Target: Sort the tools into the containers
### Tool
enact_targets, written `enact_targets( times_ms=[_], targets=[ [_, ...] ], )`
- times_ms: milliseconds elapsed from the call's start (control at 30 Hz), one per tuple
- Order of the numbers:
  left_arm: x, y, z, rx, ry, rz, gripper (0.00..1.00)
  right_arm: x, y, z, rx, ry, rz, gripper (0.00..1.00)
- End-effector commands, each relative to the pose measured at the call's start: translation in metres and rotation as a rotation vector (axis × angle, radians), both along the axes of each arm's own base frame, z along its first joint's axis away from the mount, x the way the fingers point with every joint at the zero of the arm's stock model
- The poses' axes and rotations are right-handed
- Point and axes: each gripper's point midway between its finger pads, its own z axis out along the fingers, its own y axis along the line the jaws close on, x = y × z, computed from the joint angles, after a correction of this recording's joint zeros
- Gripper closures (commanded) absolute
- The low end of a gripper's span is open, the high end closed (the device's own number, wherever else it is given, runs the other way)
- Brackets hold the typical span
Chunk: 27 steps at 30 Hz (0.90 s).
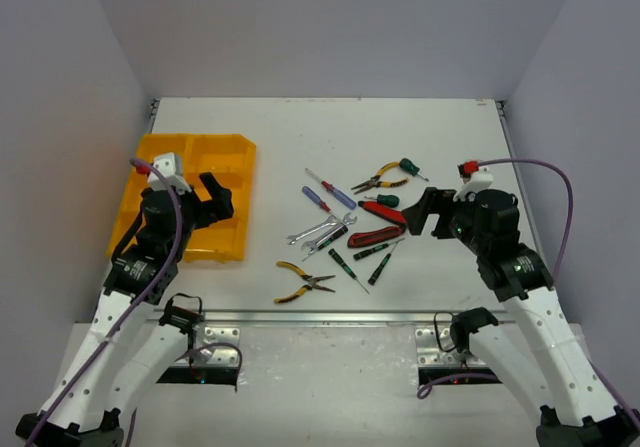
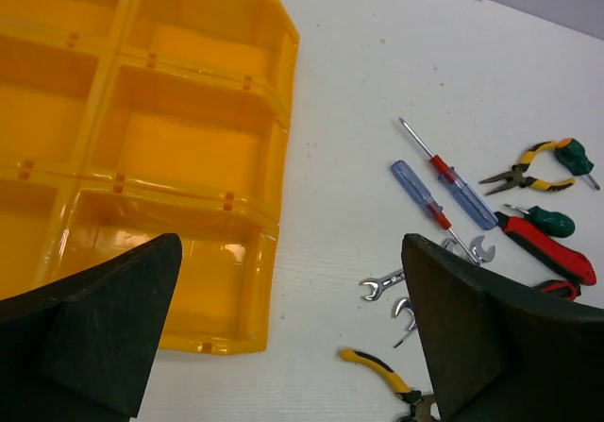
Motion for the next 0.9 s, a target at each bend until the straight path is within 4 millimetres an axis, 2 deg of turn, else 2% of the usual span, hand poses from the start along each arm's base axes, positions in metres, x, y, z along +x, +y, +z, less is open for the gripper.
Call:
enact_targets(
  times_ms=[0,33,67,133,300,333,367,433,467,533,567,667,700,767,800,867],
  targets=[
    [0.002,-0.001,0.018,-0.020,-0.080,-0.008,0.00,0.008,0.007,0.006,0.028,-0.031,0.017,0.01],
    [0.002,-0.002,0.018,-0.021,-0.080,-0.010,0.00,0.008,0.008,0.002,0.035,-0.021,0.015,0.01],
    [0.002,-0.002,0.018,-0.021,-0.079,-0.013,0.00,0.010,0.011,0.007,0.051,-0.037,0.024,0.01],
    [0.003,-0.003,0.018,-0.021,-0.074,-0.016,0.00,0.013,0.023,-0.004,0.093,-0.028,0.066,0.01],
    [0.003,-0.009,0.016,-0.032,-0.068,-0.052,0.00,0.030,0.057,0.010,0.216,-0.106,0.201,0.01],
    [0.002,-0.011,0.017,-0.033,-0.072,-0.060,0.00,0.036,0.060,0.015,0.234,-0.107,0.199,0.01],
    [0.002,-0.011,0.018,-0.034,-0.077,-0.062,0.00,0.047,0.063,0.003,0.225,-0.057,0.197,0.01],
    [0.001,-0.012,0.019,-0.035,-0.083,-0.067,0.00,0.072,0.073,0.016,0.173,-0.045,0.248,0.01],
    [0.001,-0.012,0.019,-0.036,-0.084,-0.072,0.00,0.085,0.077,0.010,0.131,0.007,0.265,0.01],
    [0.002,-0.014,0.018,-0.037,-0.082,-0.078,0.00,0.096,0.079,-0.032,0.034,0.178,0.287,0.01],
    [0.002,-0.014,0.018,-0.036,-0.079,-0.080,0.00,0.111,0.084,-0.028,-0.047,0.212,0.293,0.01],
    [0.002,-0.015,0.016,-0.035,-0.074,-0.085,0.00,0.165,0.091,-0.077,-0.425,0.304,0.286,0.02],
    [0.002,-0.015,0.017,-0.036,-0.076,-0.086,0.00,0.167,0.087,-0.107,-0.522,0.374,0.307,0.05],
    [0.002,-0.016,0.016,-0.037,-0.077,-0.091,0.00,0.178,0.104,-0.108,-0.569,0.397,0.364,0.19],
    [0.002,-0.017,0.016,-0.037,-0.075,-0.094,0.00,0.181,0.113,-0.119,-0.575,0.428,0.398,0.25],
    [0.003,-0.018,0.014,-0.037,-0.069,-0.100,0.00,0.183,0.129,-0.140,-0.594,0.443,0.447,0.32]
  ],
)
